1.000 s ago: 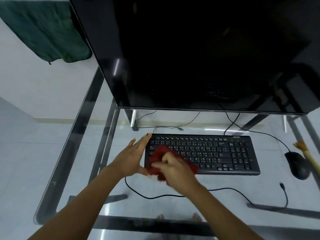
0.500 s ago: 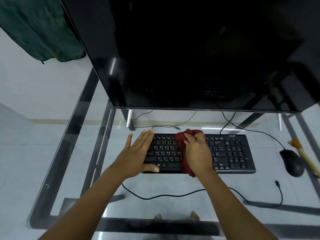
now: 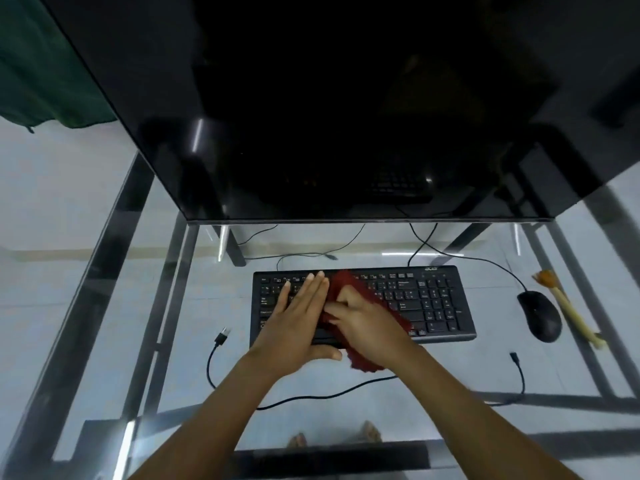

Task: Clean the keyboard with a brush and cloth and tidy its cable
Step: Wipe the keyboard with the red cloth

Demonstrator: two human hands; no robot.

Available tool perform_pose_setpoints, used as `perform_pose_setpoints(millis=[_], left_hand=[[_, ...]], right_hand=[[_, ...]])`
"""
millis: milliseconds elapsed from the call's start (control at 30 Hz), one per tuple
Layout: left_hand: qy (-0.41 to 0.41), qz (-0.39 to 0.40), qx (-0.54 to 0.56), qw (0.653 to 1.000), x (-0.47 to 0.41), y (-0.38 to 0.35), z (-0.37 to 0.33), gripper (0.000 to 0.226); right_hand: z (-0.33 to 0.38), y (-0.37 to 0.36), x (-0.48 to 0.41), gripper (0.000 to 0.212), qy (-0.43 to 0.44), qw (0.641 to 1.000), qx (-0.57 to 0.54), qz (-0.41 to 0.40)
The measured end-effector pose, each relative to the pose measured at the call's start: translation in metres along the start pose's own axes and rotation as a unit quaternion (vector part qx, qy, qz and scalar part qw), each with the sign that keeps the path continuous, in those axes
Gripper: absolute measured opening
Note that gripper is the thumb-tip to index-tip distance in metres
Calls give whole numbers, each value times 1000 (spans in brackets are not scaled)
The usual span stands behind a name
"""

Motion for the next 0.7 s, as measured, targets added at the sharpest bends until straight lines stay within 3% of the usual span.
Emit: perform_pose_setpoints(millis=[67,167,200,300,367,533,600,700], left_hand=[[-3,1,-12,1000,-4,2,-4,124],[6,-10,-8,1000,-13,2,-8,118],[8,-13,-10,1000,-18,1,-10,114],[12,-3,-18,1000,-31,-5,-19,109],[18,6,-17,1000,-37,-8,-24,110],[34,7,-52,998,-39,-16,-26,110],[36,1,-37,999,-40,-16,-25,113],[34,-10,-8,999,-41,-15,-24,116]], right_hand=[[-24,16,-2,30,-51,997,18,-57],[-62,38,-3,33,-253,959,3,-131],[-61,37,-1,33,-254,959,14,-122],[-34,21,11,34,-88,995,38,-37],[-42,23,13,40,-34,997,64,4],[-83,50,-4,33,-276,955,48,-97],[-58,38,-6,34,-232,970,31,-70],[-27,21,2,41,-96,995,-8,11]])
Point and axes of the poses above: each hand's wrist, its own x-axis away from the middle knuckle, its own y-axis out of the back of the hand, z = x × y, the point moved 1 cm from there along -x, towards the middle knuckle, and after that the axes turned 10 degrees about -y, right-handed, at the moved point
